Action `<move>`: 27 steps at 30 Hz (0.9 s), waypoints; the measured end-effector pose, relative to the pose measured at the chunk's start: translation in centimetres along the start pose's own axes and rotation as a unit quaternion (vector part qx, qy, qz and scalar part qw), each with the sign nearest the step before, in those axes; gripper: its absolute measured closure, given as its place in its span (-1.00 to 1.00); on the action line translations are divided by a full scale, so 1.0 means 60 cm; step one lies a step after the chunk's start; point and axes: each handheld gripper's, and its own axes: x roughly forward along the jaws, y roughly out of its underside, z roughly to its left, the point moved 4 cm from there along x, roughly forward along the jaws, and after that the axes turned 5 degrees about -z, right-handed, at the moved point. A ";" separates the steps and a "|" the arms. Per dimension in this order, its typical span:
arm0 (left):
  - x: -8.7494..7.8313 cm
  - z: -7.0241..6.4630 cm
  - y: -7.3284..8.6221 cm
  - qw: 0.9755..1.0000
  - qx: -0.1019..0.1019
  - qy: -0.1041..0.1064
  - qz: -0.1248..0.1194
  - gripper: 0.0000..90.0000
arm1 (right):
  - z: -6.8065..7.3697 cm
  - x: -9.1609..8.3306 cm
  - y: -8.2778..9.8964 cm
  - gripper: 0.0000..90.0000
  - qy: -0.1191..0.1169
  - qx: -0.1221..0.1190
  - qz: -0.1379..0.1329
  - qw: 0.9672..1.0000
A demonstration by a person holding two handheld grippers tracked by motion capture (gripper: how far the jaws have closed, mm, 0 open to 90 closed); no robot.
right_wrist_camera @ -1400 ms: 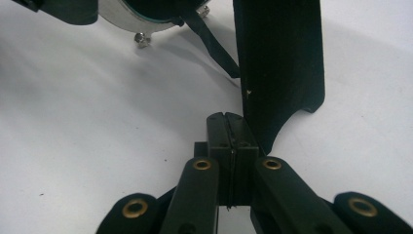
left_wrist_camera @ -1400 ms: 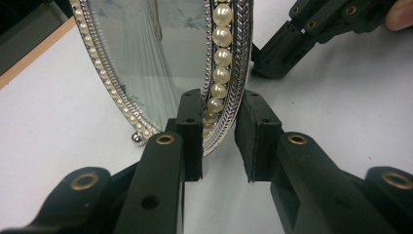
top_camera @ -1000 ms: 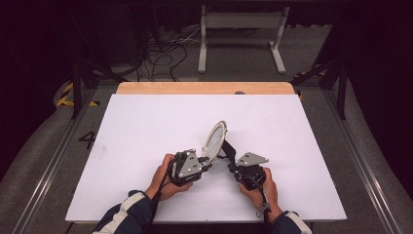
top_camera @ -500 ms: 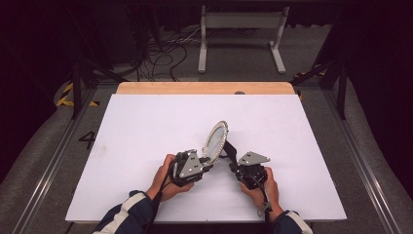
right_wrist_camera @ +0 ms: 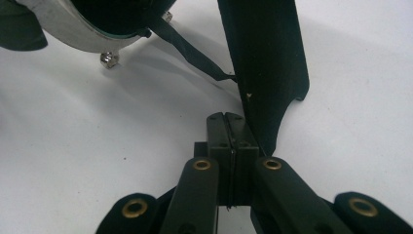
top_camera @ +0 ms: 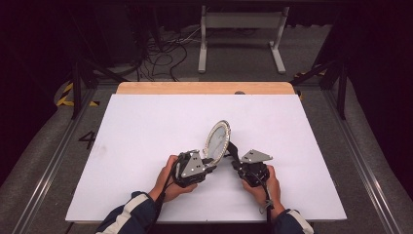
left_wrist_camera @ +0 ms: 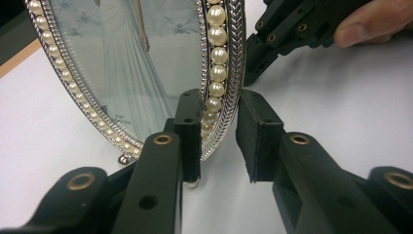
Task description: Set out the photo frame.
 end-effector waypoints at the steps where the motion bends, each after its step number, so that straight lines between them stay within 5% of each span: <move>1: -0.003 0.000 0.001 1.000 0.002 0.004 -0.002 0.61 | 0.000 -0.002 -0.001 1.00 -0.002 0.003 -0.003 1.000; 8: -0.050 0.009 0.012 1.000 0.004 0.007 -0.003 0.55 | 0.021 -0.022 -0.015 0.96 -0.023 -0.007 -0.038 0.999; 14: -0.112 0.024 0.059 1.000 -0.017 -0.016 0.016 0.50 | 0.044 -0.032 -0.026 0.83 -0.034 -0.013 -0.058 0.998; 19: -0.154 0.038 0.095 0.997 -0.056 -0.041 0.022 0.37 | 0.052 -0.036 -0.029 0.64 -0.032 -0.009 -0.065 0.997; 27: -0.184 0.035 0.130 0.994 -0.078 -0.062 0.044 0.09 | 0.073 -0.039 -0.041 0.38 -0.046 -0.009 -0.081 0.996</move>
